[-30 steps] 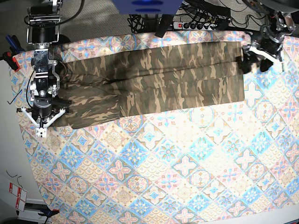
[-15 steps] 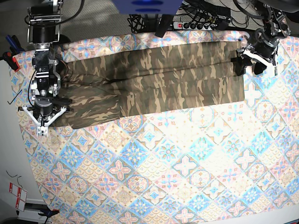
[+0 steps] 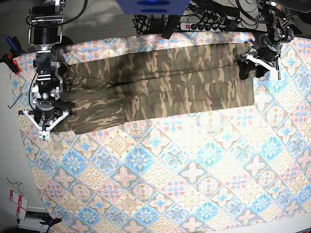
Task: Fold the T-shirt properly
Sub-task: 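Release the strip end with the left gripper and regrasp it, then lift the strip end with the left gripper and fold it toward the right gripper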
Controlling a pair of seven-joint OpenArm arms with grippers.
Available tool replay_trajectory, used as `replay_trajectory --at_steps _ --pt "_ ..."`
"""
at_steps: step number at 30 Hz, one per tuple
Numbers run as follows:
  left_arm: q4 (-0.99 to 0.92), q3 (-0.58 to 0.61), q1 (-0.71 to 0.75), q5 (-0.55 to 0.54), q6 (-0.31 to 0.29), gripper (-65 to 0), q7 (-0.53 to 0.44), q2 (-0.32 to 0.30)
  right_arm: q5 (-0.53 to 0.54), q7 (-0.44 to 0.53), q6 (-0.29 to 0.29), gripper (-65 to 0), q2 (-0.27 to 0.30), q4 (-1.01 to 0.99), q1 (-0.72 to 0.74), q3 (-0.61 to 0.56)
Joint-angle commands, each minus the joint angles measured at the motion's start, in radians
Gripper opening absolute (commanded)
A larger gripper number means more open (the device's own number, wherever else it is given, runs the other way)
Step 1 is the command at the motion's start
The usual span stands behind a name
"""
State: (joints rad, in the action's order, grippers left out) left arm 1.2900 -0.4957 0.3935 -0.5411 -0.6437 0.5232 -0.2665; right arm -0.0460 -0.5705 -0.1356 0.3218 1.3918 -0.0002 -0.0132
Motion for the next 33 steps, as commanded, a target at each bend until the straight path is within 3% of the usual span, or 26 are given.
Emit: replay_trajectory --at_steps 1,8,18,26,33 --pt "0.003 0.001 0.006 0.002 -0.008 -25.2 0.022 -0.007 -0.009 0.022 -0.008 -64.3 0.018 0.016 0.018 0.005" --pt "0.003 0.025 0.006 0.002 -0.008 -33.4 0.024 -0.001 -0.009 0.022 -0.008 -64.3 0.018 0.016 0.018 0.005" --pt "-0.129 0.036 -0.075 0.005 -0.008 -65.0 0.022 0.016 -0.009 0.022 -0.008 -64.3 0.018 0.016 0.018 0.005" --pt "-0.131 -0.048 -0.097 0.005 -0.005 -65.0 0.022 -0.010 -0.009 0.020 -0.008 -64.3 0.018 0.016 0.018 0.005" --pt "-0.131 -0.064 -0.100 0.005 0.000 -65.0 0.022 -0.112 -0.009 0.020 -0.008 -64.3 0.017 0.016 0.019 -0.018"
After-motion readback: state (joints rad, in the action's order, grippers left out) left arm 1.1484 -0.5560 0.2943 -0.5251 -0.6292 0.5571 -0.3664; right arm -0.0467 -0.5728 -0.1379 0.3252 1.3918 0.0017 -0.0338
